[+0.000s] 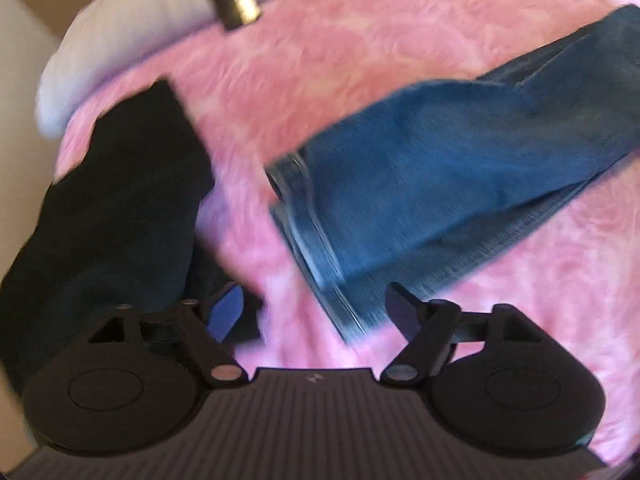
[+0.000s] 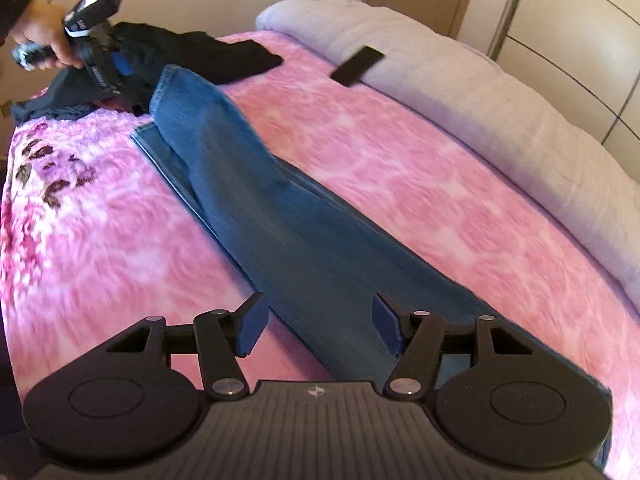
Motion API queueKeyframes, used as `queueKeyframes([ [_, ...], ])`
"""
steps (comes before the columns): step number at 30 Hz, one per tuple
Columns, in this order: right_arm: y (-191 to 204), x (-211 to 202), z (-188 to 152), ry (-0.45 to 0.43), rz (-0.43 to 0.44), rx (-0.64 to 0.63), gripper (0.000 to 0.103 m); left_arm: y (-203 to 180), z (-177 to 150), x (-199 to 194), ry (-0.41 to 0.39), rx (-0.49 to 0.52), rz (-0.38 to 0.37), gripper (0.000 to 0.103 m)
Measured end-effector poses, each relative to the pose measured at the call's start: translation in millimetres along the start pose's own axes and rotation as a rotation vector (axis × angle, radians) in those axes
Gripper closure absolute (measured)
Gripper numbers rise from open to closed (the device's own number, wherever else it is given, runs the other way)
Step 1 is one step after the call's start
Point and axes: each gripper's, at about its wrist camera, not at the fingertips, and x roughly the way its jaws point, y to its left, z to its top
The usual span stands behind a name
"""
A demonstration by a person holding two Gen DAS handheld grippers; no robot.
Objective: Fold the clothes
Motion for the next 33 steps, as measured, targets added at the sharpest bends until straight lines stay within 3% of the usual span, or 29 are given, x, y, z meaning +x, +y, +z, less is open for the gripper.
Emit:
queueKeyframes([
  [3,38.1,18.8,32.1,0.023,-0.073,0.026,0.043,30.1,3.9,32.2,-0.091,0.072,-0.144,0.026],
  [6,75.0,41.6,62.3,0.090,-0.121,0.144,0.043,49.0,8.4,56.1,-0.167,0.158,-0.314,0.029],
  [7,87.2,49.7,71.9,0.113,-0.126,0.180,0.043,51.7,10.6,63.8,-0.164,0.180,-0.401,0.040],
  [8,100.5,57.9,82.9,0.139,-0.127,0.188,0.043,52.9,12.4,70.6,-0.155,0.207,-0.477,0.065],
  [10,126.9,70.0,106.0,0.167,-0.114,0.151,0.043,45.6,13.4,78.2,-0.093,0.289,-0.547,0.091],
  [11,137.8,74.5,115.9,0.169,-0.103,0.129,0.043,42.0,13.3,80.6,-0.063,0.325,-0.579,0.102],
  [12,147.8,79.1,125.4,0.169,-0.085,0.106,0.043,39.5,11.8,77.4,-0.038,0.341,-0.601,0.103],
  [13,155.8,82.5,132.2,0.166,-0.076,0.088,0.043,42.3,13.3,70.7,-0.015,0.318,-0.639,0.103],
  [17,167.8,95.2,157.0,0.169,-0.059,0.075,0.043,94.9,25.7,64.6,0.159,-0.058,-0.962,0.103],
  [18,168.3,96.4,161.4,0.166,-0.065,0.080,0.043,106.6,27.5,68.1,0.158,-0.107,-0.968,0.102],
  [20,167.9,100.0,167.3,0.161,-0.079,0.095,0.041,123.1,29.6,88.4,0.234,-0.210,-0.918,0.103],
  [23,167.3,112.7,167.2,0.175,-0.101,0.132,0.040,129.2,30.4,108.2,0.256,-0.240,-0.779,0.100],
  [25,167.9,122.9,165.5,0.196,-0.105,0.167,0.040,126.6,31.3,110.2,0.222,-0.234,-0.727,0.097],
  [27,170.0,130.0,164.4,0.203,-0.097,0.198,0.038,120.0,30.1,108.5,0.200,-0.213,-0.708,0.080],
  [28,171.0,133.8,163.5,0.207,-0.091,0.212,0.036,117.0,29.5,109.5,0.192,-0.210,-0.700,0.058],
  [29,172.1,137.5,162.7,0.212,-0.086,0.225,0.036,113.8,28.7,111.2,0.186,-0.220,-0.698,0.051],
  [31,175.5,146.4,160.7,0.226,-0.073,0.245,0.035,108.2,27.5,115.5,0.176,-0.243,-0.693,0.051],
  [33,176.9,152.1,162.3,0.227,-0.065,0.253,0.035,105.4,30.4,123.3,0.188,-0.263,-0.689,0.061],
])
